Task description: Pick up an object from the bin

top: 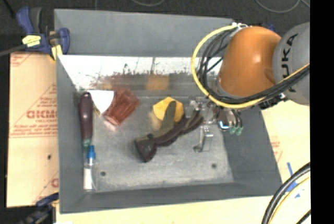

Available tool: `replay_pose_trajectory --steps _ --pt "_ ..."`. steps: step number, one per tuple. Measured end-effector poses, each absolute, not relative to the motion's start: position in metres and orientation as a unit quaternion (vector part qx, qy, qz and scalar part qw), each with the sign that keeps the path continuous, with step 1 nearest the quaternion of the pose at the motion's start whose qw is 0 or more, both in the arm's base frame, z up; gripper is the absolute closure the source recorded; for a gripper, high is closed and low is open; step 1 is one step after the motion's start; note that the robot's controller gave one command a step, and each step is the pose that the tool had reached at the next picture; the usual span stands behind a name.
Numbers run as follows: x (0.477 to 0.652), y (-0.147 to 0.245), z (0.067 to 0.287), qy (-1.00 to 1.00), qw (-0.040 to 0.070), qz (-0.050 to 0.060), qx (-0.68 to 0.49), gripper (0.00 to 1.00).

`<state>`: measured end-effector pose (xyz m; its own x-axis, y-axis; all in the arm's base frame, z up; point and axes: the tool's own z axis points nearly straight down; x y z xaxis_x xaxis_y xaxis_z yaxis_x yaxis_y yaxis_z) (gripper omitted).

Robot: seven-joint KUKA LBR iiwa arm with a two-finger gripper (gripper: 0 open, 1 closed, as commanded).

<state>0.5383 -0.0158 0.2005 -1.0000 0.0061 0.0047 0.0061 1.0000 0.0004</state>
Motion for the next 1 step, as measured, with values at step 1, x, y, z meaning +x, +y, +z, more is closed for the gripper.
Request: replay_pose_trajectory --steps 1 --pt "0.5387 -0.0158 0.2047 -1.0 -0.001 0.0 -0.003 0.0"
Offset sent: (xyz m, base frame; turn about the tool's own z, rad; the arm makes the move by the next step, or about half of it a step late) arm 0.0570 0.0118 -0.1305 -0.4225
